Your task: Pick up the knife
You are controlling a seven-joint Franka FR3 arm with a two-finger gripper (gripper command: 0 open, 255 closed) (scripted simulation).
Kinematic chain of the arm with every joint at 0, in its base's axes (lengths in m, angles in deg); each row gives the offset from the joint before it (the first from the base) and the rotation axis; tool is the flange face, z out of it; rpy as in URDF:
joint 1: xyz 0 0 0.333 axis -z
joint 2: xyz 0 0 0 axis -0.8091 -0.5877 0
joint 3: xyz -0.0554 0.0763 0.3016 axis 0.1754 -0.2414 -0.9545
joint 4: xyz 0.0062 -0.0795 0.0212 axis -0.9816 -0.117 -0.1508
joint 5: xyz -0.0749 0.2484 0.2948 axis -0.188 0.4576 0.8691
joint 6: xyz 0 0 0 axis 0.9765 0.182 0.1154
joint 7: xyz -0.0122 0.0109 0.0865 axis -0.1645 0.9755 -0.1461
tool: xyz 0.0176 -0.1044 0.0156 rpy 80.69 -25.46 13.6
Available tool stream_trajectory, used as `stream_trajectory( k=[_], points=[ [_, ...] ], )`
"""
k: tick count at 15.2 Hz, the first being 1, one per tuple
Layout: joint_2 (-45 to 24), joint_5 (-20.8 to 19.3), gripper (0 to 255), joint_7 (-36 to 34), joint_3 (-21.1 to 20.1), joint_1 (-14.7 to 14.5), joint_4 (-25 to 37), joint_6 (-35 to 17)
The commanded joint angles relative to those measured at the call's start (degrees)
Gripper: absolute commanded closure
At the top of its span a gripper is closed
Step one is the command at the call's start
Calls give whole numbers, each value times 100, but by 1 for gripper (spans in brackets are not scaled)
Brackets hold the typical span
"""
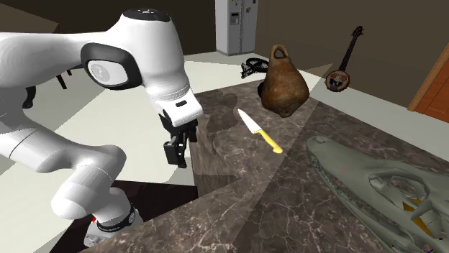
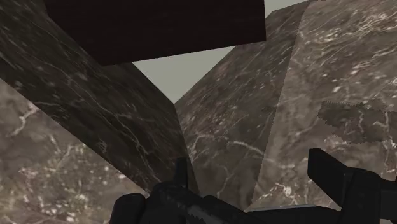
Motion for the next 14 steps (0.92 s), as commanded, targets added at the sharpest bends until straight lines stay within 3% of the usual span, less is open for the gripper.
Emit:
stream_trajectory(
  k=[1,8,14],
  points=[
    [0,0,0,0,0,0,0,0],
    [-1014,348,0,-1578,-1016,59,654,-480],
    [-2174,284,0,-2951,-1801,217,1594,-756]
  ],
)
